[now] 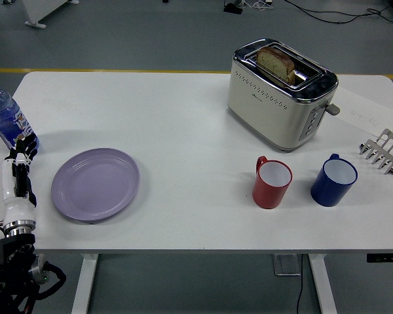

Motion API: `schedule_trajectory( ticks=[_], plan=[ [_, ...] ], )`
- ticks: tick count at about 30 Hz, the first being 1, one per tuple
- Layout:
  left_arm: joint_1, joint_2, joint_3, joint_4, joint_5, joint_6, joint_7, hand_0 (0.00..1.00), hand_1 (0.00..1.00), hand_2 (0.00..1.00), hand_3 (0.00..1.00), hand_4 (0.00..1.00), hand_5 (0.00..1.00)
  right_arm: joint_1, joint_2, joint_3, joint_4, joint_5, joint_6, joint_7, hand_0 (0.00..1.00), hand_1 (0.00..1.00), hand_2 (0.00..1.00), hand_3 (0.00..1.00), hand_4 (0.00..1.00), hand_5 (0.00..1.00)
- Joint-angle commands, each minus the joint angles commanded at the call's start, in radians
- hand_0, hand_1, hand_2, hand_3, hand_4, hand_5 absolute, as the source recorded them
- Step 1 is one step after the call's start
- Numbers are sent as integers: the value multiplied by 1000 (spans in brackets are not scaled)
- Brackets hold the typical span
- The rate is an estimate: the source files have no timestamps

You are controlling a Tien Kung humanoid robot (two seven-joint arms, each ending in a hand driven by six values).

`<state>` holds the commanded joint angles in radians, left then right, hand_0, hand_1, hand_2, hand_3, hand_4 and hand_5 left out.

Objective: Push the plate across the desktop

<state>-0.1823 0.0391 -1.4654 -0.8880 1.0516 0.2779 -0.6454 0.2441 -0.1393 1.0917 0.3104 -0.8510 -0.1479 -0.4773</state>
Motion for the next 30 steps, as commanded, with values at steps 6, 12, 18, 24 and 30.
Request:
schedule_trajectory(
  ticks=[6,12,18,24,30],
  plan=[
    [-3,-10,9,26,-4,5,0,893,899,914,809,577,998,-2,4,2,1,-4,2,-2,618,581,654,592,310,394],
    [-9,-28,-1,49,-1,9,0,889,896,911,805,570,998,2,7,5,1,-12,5,-3,617,581,653,592,309,392],
    [-21,-39,-6,67,7,11,0,886,891,908,794,557,998,9,10,9,1,-19,7,-5,617,580,653,592,309,391],
    [-40,-39,15,82,0,11,0,881,889,906,785,546,998,15,11,3,1,-9,5,-4,618,580,652,591,310,391],
    [-52,-39,17,96,3,10,0,879,887,905,781,548,998,19,12,8,1,-18,7,-6,617,580,652,591,309,391]
  ],
)
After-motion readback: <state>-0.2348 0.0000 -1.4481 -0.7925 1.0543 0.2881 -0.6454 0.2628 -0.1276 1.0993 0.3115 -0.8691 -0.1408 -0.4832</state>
